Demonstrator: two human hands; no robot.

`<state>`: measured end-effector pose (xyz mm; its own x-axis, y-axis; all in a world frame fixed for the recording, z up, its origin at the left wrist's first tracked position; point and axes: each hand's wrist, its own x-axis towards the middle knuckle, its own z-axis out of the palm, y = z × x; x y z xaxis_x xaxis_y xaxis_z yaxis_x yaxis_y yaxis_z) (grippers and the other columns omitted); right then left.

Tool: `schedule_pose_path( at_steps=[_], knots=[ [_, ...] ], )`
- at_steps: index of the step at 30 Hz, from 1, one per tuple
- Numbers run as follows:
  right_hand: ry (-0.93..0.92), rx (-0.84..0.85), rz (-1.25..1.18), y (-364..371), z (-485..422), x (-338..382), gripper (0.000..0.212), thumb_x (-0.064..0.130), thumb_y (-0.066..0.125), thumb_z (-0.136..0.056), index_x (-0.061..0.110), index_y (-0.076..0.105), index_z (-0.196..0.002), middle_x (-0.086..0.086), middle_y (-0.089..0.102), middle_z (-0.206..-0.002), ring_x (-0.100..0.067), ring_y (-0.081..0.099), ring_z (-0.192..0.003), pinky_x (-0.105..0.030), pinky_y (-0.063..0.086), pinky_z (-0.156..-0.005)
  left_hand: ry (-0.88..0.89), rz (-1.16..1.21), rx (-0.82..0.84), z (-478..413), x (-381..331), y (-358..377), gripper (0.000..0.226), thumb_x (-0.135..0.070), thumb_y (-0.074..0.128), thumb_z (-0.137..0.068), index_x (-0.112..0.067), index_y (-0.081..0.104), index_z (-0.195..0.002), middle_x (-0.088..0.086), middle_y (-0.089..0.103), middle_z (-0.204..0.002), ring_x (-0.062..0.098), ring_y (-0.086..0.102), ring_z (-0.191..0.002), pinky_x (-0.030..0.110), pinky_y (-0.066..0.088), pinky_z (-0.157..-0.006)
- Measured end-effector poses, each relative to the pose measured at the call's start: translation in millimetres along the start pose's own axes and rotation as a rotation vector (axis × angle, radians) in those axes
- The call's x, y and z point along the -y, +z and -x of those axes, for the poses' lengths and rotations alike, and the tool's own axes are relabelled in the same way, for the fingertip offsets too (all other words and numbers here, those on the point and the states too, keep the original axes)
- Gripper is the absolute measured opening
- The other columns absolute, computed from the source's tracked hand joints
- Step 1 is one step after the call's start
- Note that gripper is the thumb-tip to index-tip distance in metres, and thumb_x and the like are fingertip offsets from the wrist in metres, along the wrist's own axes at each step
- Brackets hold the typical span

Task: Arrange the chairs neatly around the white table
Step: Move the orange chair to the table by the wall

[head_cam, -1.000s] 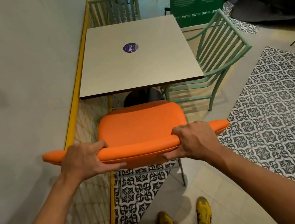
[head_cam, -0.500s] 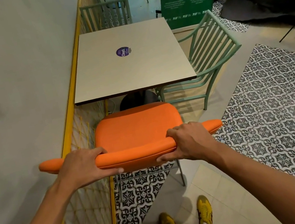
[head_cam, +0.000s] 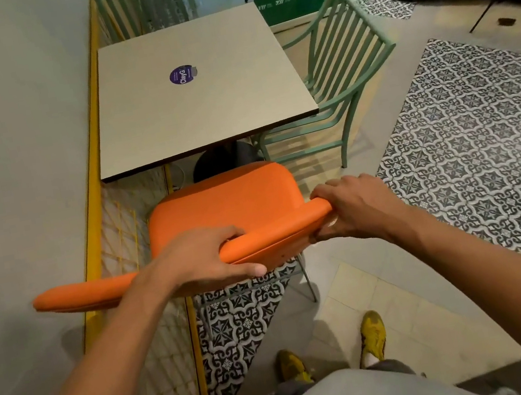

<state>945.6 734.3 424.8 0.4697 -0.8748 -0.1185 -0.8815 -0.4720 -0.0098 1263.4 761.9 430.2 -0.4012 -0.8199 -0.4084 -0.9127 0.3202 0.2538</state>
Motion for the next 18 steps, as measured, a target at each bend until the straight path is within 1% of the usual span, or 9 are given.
schedule_pose_path(
  at_steps=[2, 4, 6, 9, 11, 12, 14, 16, 18],
  knots=[
    [0.039, 0.018, -0.041, 0, 8, -18, 0.069, 0.083, 0.066, -0.077, 0.038, 0.057, -0.128, 0.011, 0.072, -0.116, -0.017, 0.069, -0.097, -0.038, 0.060, -0.077, 0.031, 0.002, 0.005, -16, -19, -3, 0.103, -0.109, 0.039, -0.062, -0.048, 0.047, -0.145, -0.021, 0.069, -0.123, 0.005, 0.064, -0.097, 0.029, 0.053, -0.076],
    [0.084, 0.060, -0.040, 2, 16, -38, 0.069, 0.081, 0.064, -0.081, 0.036, 0.054, -0.134, 0.009, 0.072, -0.121, -0.019, 0.070, -0.102, -0.037, 0.060, -0.080, 0.059, -0.021, -0.004, -32, -38, -6, 0.101, -0.107, 0.037, -0.066, -0.047, 0.045, -0.146, -0.020, 0.069, -0.121, 0.004, 0.061, -0.092, 0.024, 0.045, -0.068],
    [0.140, 0.127, -0.035, 8, 29, -68, 0.073, 0.080, 0.061, -0.085, 0.032, 0.055, -0.139, 0.005, 0.072, -0.129, -0.022, 0.069, -0.112, -0.037, 0.057, -0.084, 0.098, -0.025, -0.019, -52, -66, -7, 0.099, -0.105, 0.038, -0.069, -0.046, 0.044, -0.148, -0.018, 0.070, -0.122, 0.004, 0.060, -0.090, 0.022, 0.041, -0.065],
    [0.197, 0.238, -0.055, 13, 54, -118, 0.073, 0.076, 0.060, -0.088, 0.029, 0.056, -0.143, 0.002, 0.069, -0.134, -0.025, 0.065, -0.122, -0.038, 0.055, -0.090, 0.129, -0.012, -0.059, -85, -110, -10, 0.096, -0.104, 0.039, -0.071, -0.046, 0.044, -0.148, -0.017, 0.069, -0.129, 0.007, 0.064, -0.100, 0.023, 0.041, -0.069],
    [0.229, 0.309, -0.054, 16, 71, -153, 0.072, 0.076, 0.060, -0.089, 0.029, 0.056, -0.143, -0.001, 0.069, -0.135, -0.027, 0.065, -0.122, -0.039, 0.055, -0.091, 0.126, -0.043, -0.075, -108, -139, -12, 0.100, -0.104, 0.038, -0.071, -0.042, 0.044, -0.150, -0.014, 0.066, -0.137, 0.013, 0.066, -0.111, 0.028, 0.047, -0.075],
    [0.251, 0.332, -0.051, 19, 80, -175, 0.073, 0.076, 0.060, -0.089, 0.029, 0.056, -0.144, -0.003, 0.069, -0.135, -0.027, 0.065, -0.122, -0.039, 0.055, -0.092, 0.124, -0.068, -0.074, -123, -157, -13, 0.104, -0.104, 0.037, -0.071, -0.039, 0.043, -0.152, -0.012, 0.064, -0.142, 0.016, 0.065, -0.119, 0.032, 0.052, -0.083],
    [0.283, 0.382, -0.061, 24, 94, -215, 0.074, 0.076, 0.060, -0.089, 0.028, 0.056, -0.144, -0.005, 0.069, -0.135, -0.028, 0.066, -0.122, -0.040, 0.056, -0.093, 0.128, -0.088, -0.062, -152, -191, -13, 0.109, -0.104, 0.036, -0.071, -0.036, 0.041, -0.156, -0.011, 0.058, -0.151, 0.018, 0.060, -0.132, 0.039, 0.052, -0.098],
    [0.301, 0.410, -0.076, 29, 107, -252, 0.074, 0.076, 0.060, -0.089, 0.027, 0.056, -0.144, -0.006, 0.069, -0.135, -0.029, 0.066, -0.122, -0.042, 0.057, -0.095, 0.137, -0.090, -0.064, -180, -223, -12, 0.107, -0.102, 0.038, -0.073, -0.036, 0.040, -0.156, -0.013, 0.055, -0.153, 0.017, 0.057, -0.136, 0.039, 0.051, -0.101],
    [0.313, 0.435, -0.094, 34, 116, -286, 0.076, 0.077, 0.059, -0.089, 0.027, 0.056, -0.145, -0.006, 0.069, -0.135, -0.028, 0.065, -0.122, -0.043, 0.056, -0.097, 0.130, -0.084, -0.018, -210, -252, -7, 0.105, -0.100, 0.040, -0.076, -0.034, 0.040, -0.157, -0.012, 0.054, -0.154, 0.017, 0.057, -0.137, 0.039, 0.050, -0.103]
  ],
)
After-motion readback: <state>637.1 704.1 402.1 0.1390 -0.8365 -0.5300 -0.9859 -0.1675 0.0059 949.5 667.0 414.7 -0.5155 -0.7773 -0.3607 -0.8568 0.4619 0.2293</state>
